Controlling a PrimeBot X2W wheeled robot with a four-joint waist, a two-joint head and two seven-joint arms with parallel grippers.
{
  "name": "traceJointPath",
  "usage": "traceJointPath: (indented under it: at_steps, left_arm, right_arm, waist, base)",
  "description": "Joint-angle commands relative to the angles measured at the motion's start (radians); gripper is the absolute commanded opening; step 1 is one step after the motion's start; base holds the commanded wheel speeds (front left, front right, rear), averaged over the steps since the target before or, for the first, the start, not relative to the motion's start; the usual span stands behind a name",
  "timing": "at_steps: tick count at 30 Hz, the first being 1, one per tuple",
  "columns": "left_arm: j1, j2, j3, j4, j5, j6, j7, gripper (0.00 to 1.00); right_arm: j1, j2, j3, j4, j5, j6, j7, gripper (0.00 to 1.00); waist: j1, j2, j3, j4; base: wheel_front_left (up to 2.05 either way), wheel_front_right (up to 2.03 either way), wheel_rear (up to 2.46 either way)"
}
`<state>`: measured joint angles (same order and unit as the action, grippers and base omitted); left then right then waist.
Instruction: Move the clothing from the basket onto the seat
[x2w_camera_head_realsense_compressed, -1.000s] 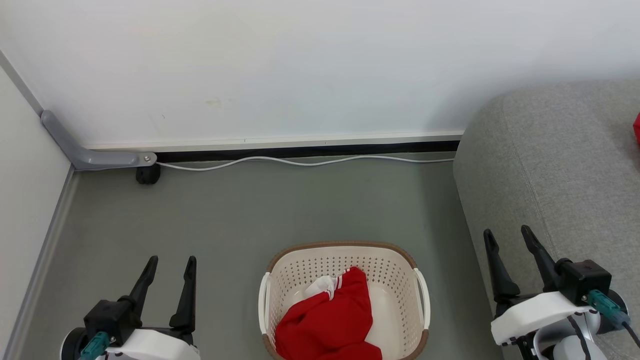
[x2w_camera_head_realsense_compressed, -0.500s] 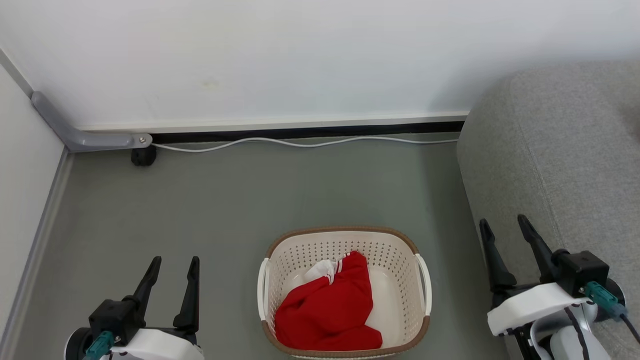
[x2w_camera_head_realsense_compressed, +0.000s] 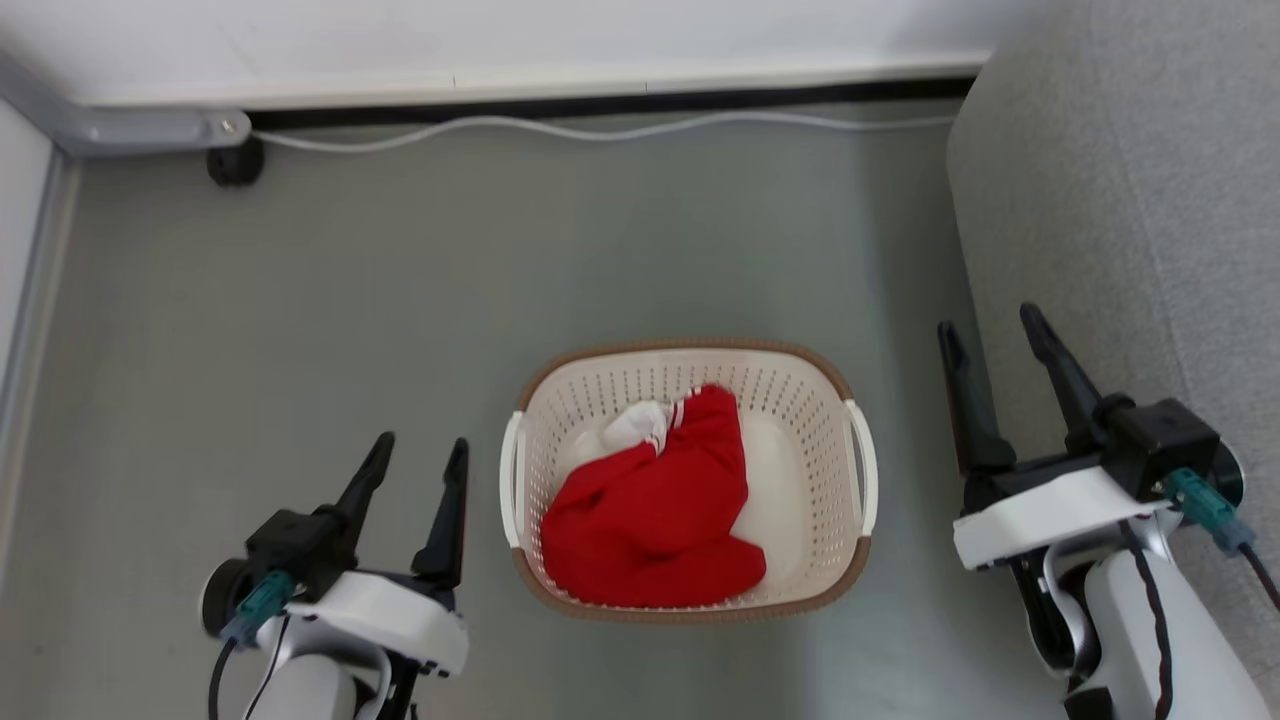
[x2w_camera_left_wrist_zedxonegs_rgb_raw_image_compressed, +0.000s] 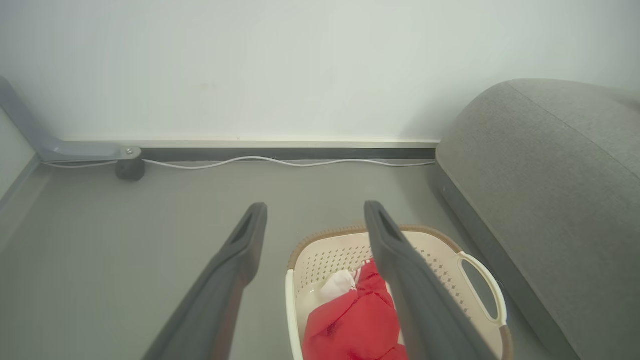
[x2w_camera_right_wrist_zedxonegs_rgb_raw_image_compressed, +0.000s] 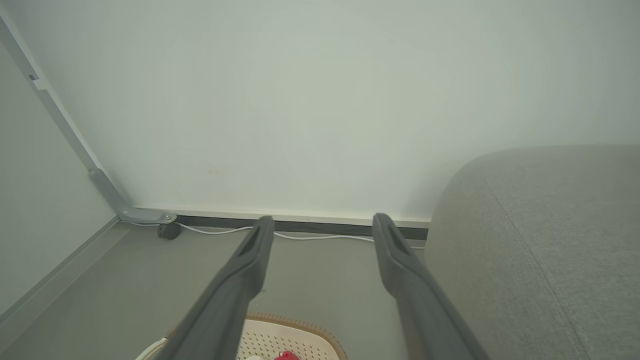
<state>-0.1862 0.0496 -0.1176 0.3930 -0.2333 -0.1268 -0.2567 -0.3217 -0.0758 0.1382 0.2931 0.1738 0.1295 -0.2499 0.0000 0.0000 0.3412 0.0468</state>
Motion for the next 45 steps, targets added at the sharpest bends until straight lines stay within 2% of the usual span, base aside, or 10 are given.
traceJointPath:
  at_steps: [1, 10, 17, 25, 27, 30, 35, 39, 45]
  left_arm:
    - [-0.036, 0.010, 0.018, -0.013, -0.009, -0.004, -0.005, 1.00]
    - [-0.187, 0.005, -0.156, 0.093, -0.046, -0.004, -0.005, 1.00]
    - [-0.320, 0.003, -0.289, 0.213, -0.088, -0.004, -0.005, 1.00]
    - [-0.481, 0.008, -0.364, 0.347, -0.116, -0.004, -0.005, 1.00]
    - [-0.552, 0.025, -0.403, 0.425, -0.115, -0.004, -0.005, 1.00]
    - [-0.597, 0.036, -0.434, 0.482, -0.113, -0.004, -0.005, 1.00]
    - [-0.727, 0.052, -0.518, 0.679, -0.108, -0.004, 0.007, 1.00]
    - [-0.783, 0.055, -0.547, 0.759, -0.088, -0.004, 0.030, 1.00]
    - [-0.860, 0.057, -0.594, 0.854, -0.045, 0.020, 0.093, 1.00]
  right_arm:
    - [-0.024, 0.004, 0.018, -0.035, -0.008, 0.001, -0.012, 1.00]
    - [-0.121, 0.012, 0.021, -0.087, -0.032, 0.001, -0.012, 1.00]
    - [-0.185, 0.019, 0.052, -0.108, -0.038, 0.001, -0.012, 1.00]
    - [-0.237, 0.024, 0.094, -0.136, -0.038, 0.001, -0.012, 1.00]
    - [-0.263, 0.025, 0.115, -0.148, -0.038, 0.001, -0.012, 1.00]
    - [-0.277, 0.025, 0.128, -0.158, -0.031, 0.001, -0.012, 1.00]
    - [-0.293, 0.025, 0.156, -0.179, -0.005, 0.001, -0.012, 1.00]
    - [-0.297, 0.025, 0.163, -0.185, 0.005, 0.001, -0.012, 1.00]
    - [-0.301, 0.025, 0.182, -0.202, 0.031, 0.001, -0.012, 1.00]
  waist:
    - [0.0000, 0.0000, 0.071, -0.009]
    - [0.0000, 0.0000, 0.255, -0.047]
    - [0.0000, 0.0000, 0.352, -0.080]
    - [0.0000, 0.0000, 0.447, -0.124]
    - [0.0000, 0.0000, 0.487, -0.145]
    - [0.0000, 0.0000, 0.510, -0.158]
    - [0.0000, 0.0000, 0.560, -0.191]
    - [0.0000, 0.0000, 0.579, -0.205]
    - [0.0000, 0.0000, 0.610, -0.236]
  base:
    - [0.00, 0.00, 0.00]
    - [0.00, 0.00, 0.00]
    - [0.00, 0.00, 0.00]
    - [0.00, 0.00, 0.00]
    - [0.00, 0.00, 0.00]
    - [0.00, 0.00, 0.00]
    - [0.00, 0.00, 0.00]
    - [0.00, 0.00, 0.00]
    - [0.00, 0.00, 0.00]
